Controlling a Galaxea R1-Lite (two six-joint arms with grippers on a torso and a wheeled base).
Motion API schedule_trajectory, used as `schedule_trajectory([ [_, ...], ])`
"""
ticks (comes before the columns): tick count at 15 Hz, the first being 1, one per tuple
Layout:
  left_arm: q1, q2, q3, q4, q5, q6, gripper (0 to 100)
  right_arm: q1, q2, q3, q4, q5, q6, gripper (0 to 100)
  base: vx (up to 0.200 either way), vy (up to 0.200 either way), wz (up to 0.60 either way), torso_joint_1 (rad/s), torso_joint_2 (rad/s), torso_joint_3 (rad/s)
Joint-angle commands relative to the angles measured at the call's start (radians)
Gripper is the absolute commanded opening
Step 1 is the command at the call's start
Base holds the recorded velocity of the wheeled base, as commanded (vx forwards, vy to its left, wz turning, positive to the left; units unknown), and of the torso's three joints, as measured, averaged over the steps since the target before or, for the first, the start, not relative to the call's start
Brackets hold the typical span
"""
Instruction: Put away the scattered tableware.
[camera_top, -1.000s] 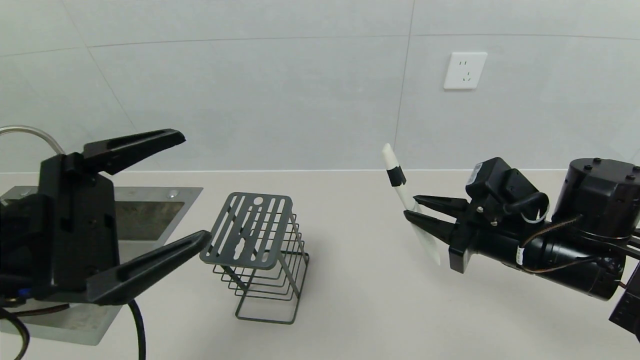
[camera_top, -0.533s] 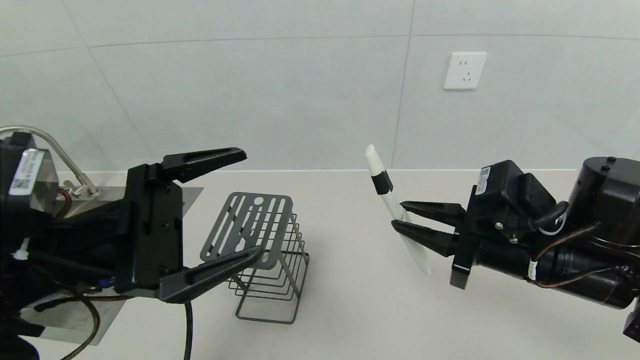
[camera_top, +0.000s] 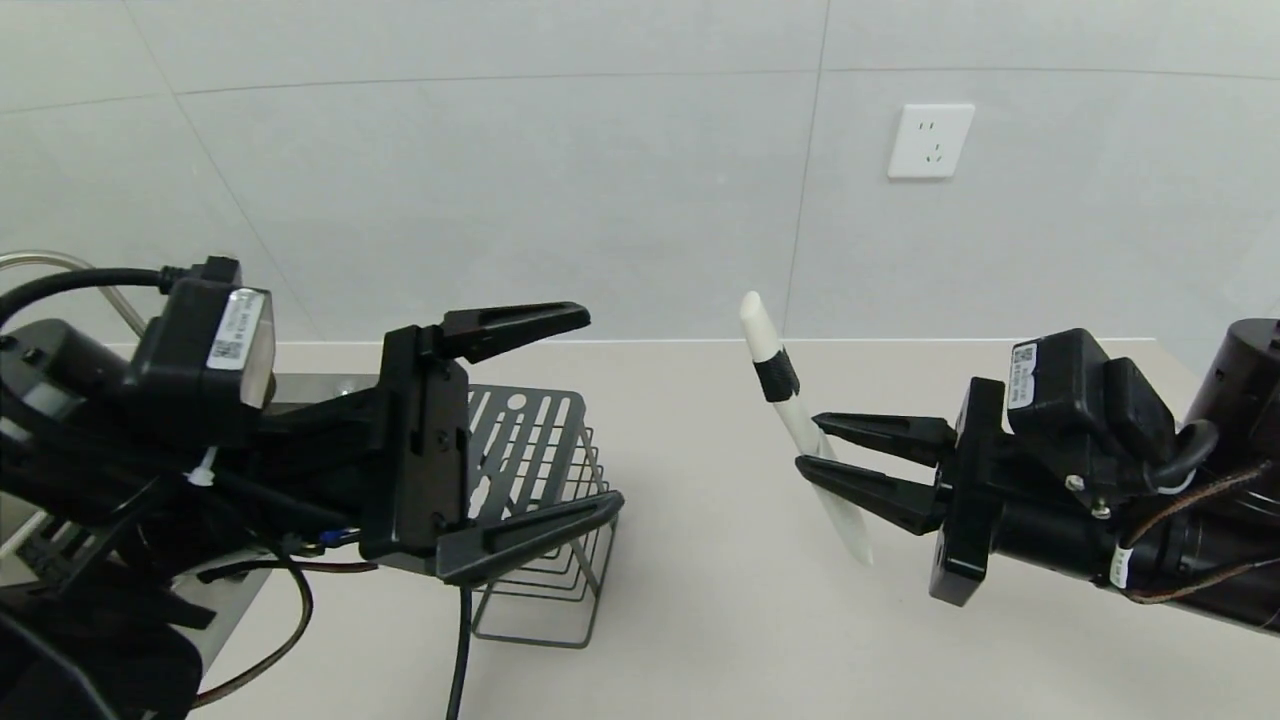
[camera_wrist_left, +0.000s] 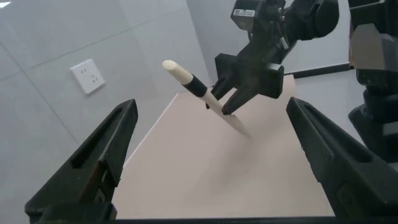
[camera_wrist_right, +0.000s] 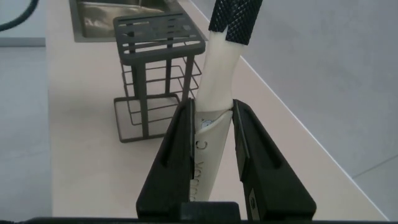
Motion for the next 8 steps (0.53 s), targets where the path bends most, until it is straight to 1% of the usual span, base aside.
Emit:
schedule_trajectory([
  [1, -0.03, 0.056, -0.033, 0.0, 0.0, -0.004, 100, 0.018, -0.017, 0.0, -0.003, 0.004, -0.001, 0, 0.0, 0.0, 0.0, 0.0, 0.0, 0.0],
  [2, -0.042, 0.068, -0.045, 0.0, 0.0, -0.009, 100, 0.021, -0.021, 0.003, -0.005, 0.013, -0.001, 0, 0.0, 0.0, 0.0, 0.0, 0.0, 0.0],
  [5, -0.093, 0.115, -0.059, -0.006, -0.002, -0.088, 100, 0.032, -0.024, 0.005, -0.005, 0.022, -0.002, 0, 0.0, 0.0, 0.0, 0.0, 0.0, 0.0],
  [6, -0.107, 0.128, -0.076, -0.006, -0.002, -0.096, 100, 0.034, -0.024, 0.006, -0.005, 0.022, -0.002, 0, 0.0, 0.0, 0.0, 0.0, 0.0, 0.0],
  [8, -0.122, 0.163, -0.125, -0.006, -0.002, -0.096, 100, 0.038, -0.024, 0.005, -0.005, 0.022, -0.002, 0, 0.0, 0.0, 0.0, 0.0, 0.0, 0.0],
])
